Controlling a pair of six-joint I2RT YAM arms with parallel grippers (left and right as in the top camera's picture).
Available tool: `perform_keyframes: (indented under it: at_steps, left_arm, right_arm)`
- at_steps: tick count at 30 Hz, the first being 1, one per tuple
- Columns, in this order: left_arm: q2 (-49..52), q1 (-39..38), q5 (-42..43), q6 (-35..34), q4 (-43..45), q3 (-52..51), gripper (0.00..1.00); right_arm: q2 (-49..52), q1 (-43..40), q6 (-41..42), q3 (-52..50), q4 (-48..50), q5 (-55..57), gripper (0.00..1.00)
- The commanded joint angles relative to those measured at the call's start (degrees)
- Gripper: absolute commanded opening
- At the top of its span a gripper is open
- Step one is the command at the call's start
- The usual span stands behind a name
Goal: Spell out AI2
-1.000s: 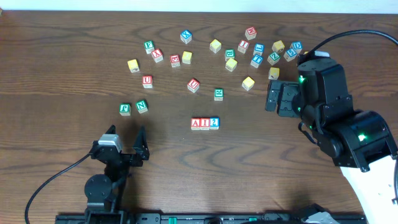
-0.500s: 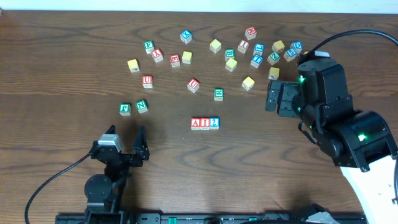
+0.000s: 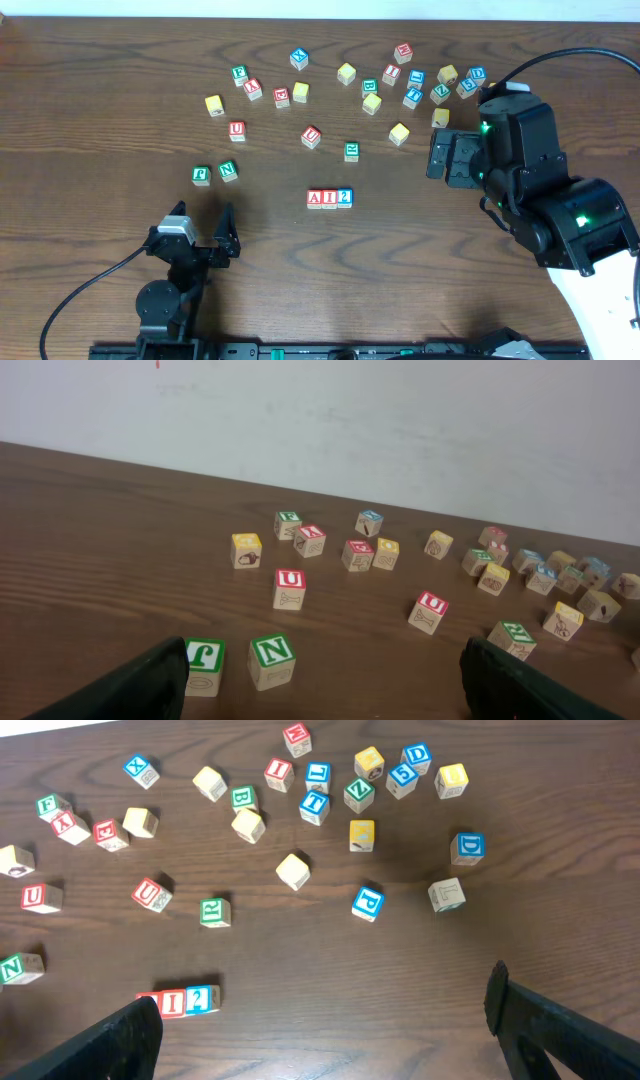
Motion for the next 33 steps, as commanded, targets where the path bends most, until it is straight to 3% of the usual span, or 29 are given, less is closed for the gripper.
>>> perform_keyframes:
  at_steps: [1,10,15,19,26,30,33]
  left_arm:
    - [-0.35,0.31,1.2,-0.07,-2.89,-0.37,0.85]
    - [-0.35,0.31,1.2,-0.07,-2.91,-0.37,0.85]
    - [-0.35,0.31,1.2,-0.07,-2.91,-0.37,0.86]
    - [-0.35,0.31,1.2,-0.07,-2.89,-0.37,0.85]
    - [-0.35,0.31,1.2,-0.07,-2.89,-0.37,0.85]
    - [-0.35,0.31,1.2,-0.07,-2.89,-0.37,0.86]
    - [-0.35,0.31,1.2,-0.07,-2.89,-0.37,0.85]
  right_arm:
    - [0.02,0.09,-0.76,0.46,-0.07,0.48,0.99]
    - [0.02,0.09,-0.81,0.39,0.59,0.92,0.99]
    - [-2.01,0.11,-9.4,-3.98,12.15,-0.46,0.99]
    - [-8.26,-0.09,-22.49,-18.25,34.58,-10.05,0.99]
    - [-23.85,-2.43,-24.35,-49.24,66.45,-11.98,0.99]
    - [-33.64,-5.38,-24.35,-65.09,78.09,-12.0,0.99]
    - [-40.5,-7.58,-24.35,-72.78,81.18,-12.0,0.99]
